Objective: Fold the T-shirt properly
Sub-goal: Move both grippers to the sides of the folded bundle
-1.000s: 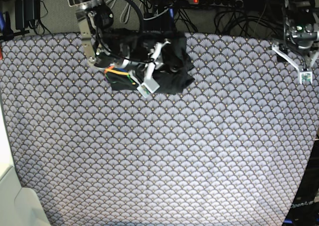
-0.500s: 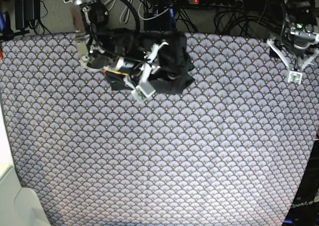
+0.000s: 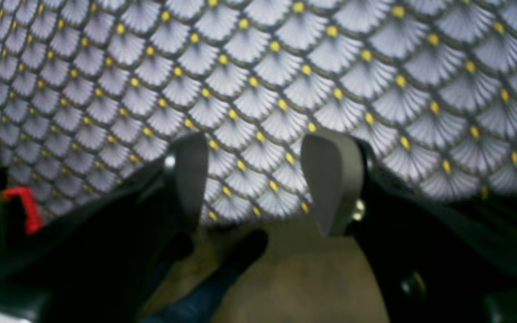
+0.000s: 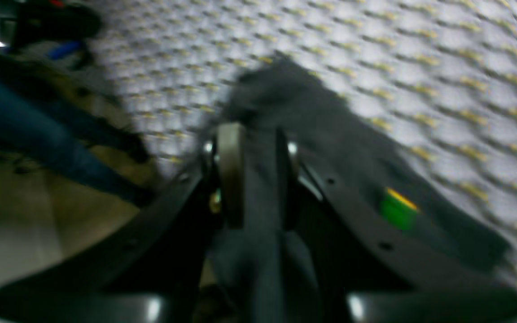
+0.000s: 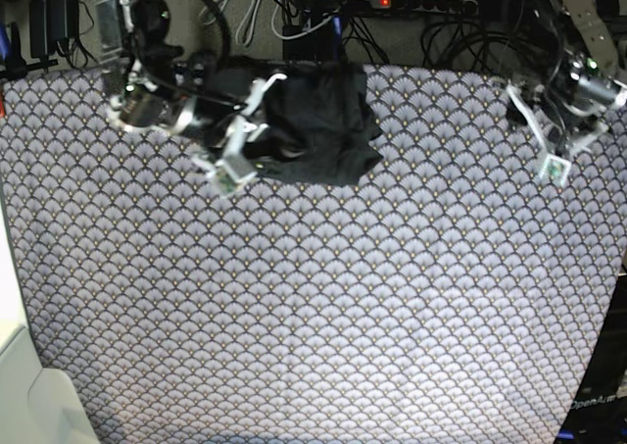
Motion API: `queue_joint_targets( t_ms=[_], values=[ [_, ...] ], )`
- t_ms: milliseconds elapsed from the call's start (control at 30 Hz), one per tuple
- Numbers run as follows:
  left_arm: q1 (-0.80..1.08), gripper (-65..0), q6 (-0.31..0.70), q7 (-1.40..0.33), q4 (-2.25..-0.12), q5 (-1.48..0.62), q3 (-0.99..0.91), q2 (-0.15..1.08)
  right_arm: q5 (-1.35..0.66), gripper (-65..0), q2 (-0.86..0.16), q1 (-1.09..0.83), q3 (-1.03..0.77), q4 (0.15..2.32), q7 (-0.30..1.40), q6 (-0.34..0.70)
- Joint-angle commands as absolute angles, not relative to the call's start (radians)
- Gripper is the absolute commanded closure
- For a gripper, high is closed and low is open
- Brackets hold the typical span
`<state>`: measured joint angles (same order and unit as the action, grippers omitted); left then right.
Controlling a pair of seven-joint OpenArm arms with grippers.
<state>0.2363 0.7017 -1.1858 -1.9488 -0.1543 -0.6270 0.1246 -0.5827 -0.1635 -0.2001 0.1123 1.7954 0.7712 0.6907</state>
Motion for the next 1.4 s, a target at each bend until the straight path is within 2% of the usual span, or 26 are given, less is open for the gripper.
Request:
queue_joint_targets(
  t_ms=[0,67,200,333,533,733,1033,1367],
  values=[
    [0.205,-36.7,0.698,-1.168,-1.966,-0.196,-0.630,0.136,-0.605,-11.6,-0.171,-0.196,0.094,1.825,0.746,0.698],
    [0.174,-41.2,0.698,-1.193,-1.966,-0.234,-0.630,0.136,-0.605,-13.6,-0.194,-0.202,0.059,1.850,0.748,0.698],
    [0.128,-51.8,0.698,-1.216,-1.965,-0.277,-0.598,0.125,-0.607,-24.6,-0.234,-0.213,-0.018,1.896,0.748,0.698],
    [0.122,-54.8,0.698,-1.211,-1.919,-0.278,-0.487,0.124,-0.608,-30.9,-0.232,-0.219,-0.101,1.900,0.814,0.698],
    [0.087,-54.8,0.698,-1.208,-1.759,-0.315,-0.346,0.102,-0.608,-31.4,-0.234,-0.226,-0.217,1.899,0.854,0.698],
    [0.038,-54.8,0.698,-1.208,-1.598,-0.489,-0.295,0.102,-0.608,-31.5,-0.251,-0.237,-0.277,1.897,0.855,0.698],
    [0.036,-54.8,0.698,-1.208,-1.577,-0.789,-0.211,0.108,-0.605,-31.5,-0.254,-0.240,-0.275,1.894,0.855,0.698],
    [0.036,-54.8,0.698,-1.210,-1.454,-0.812,-0.154,0.062,-0.605,-31.5,-0.254,-0.240,-0.275,1.893,0.855,0.698]
  ],
)
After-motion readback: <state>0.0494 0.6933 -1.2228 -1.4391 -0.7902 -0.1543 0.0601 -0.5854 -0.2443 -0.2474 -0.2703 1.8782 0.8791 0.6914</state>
